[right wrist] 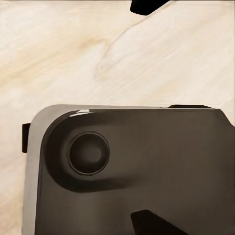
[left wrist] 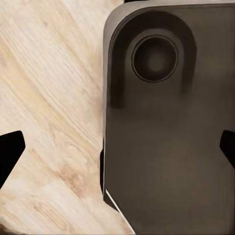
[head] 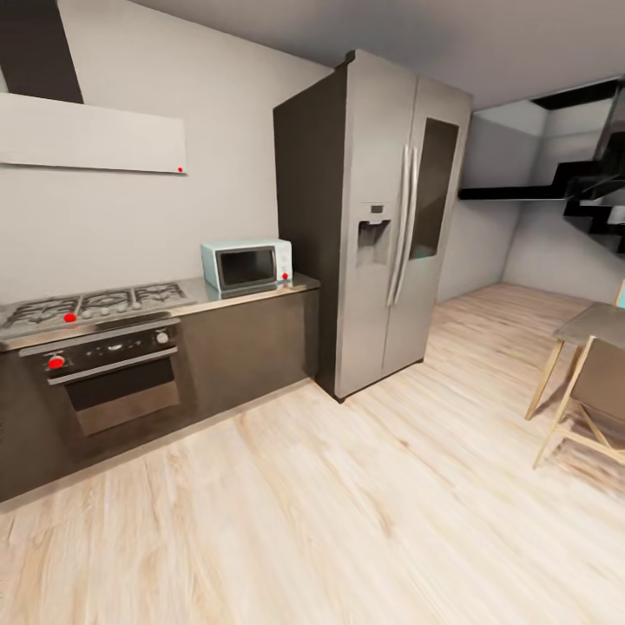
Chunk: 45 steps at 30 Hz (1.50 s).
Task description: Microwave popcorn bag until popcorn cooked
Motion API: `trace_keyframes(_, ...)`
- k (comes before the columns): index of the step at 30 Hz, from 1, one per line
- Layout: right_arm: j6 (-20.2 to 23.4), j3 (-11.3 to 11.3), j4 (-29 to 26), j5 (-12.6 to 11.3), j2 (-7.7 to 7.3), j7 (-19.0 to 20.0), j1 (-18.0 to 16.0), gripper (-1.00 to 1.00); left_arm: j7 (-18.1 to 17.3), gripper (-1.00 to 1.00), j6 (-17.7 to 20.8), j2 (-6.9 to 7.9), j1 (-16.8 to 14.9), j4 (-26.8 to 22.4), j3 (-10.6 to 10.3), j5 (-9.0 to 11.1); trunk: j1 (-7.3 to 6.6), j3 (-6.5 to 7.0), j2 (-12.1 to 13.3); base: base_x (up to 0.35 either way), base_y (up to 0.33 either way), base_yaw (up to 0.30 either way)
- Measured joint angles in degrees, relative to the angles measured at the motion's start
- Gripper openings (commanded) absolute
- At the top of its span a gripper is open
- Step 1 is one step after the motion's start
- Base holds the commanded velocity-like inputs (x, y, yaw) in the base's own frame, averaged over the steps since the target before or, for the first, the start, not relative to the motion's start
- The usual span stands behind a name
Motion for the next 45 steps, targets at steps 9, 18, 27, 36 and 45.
trace_keyframes(9, 0.00, 0.02, 0.00, 0.00, 0.00, 0.00, 0.01, 1.00, 0.43, 1.00, -0.01, -0.01, 0.00, -0.01, 0.00, 0.00, 0.00, 0.00, 0.00, 0.332, -0.162, 0.246)
trace_keyframes(18, 0.00, 0.03, 0.00, 0.00, 0.00, 0.00, 0.01, 1.00, 0.43, 1.00, -0.02, -0.01, 0.00, 0.01, 0.00, 0.00, 0.00, 0.00, 0.00, 0.331, -0.163, 0.213)
trace_keyframes(27, 0.00, -0.03, 0.00, 0.00, 0.00, 0.00, 0.00, 1.00, 0.43, 1.00, -0.03, -0.01, 0.00, -0.02, 0.00, 0.00, 0.00, 0.00, 0.00, 0.332, -0.163, 0.236)
trace_keyframes(36, 0.00, -0.04, 0.00, 0.00, 0.00, 0.00, 0.00, 1.00, 0.43, 1.00, 0.01, -0.01, 0.00, -0.03, 0.00, 0.00, 0.00, 0.00, 0.00, 0.332, -0.162, 0.250)
trace_keyframes(45, 0.00, -0.04, 0.00, 0.00, 0.00, 0.00, 0.00, 1.00, 0.43, 1.00, -0.03, -0.01, 0.00, 0.00, 0.00, 0.00, 0.00, 0.00, 0.00, 0.332, -0.163, 0.250)
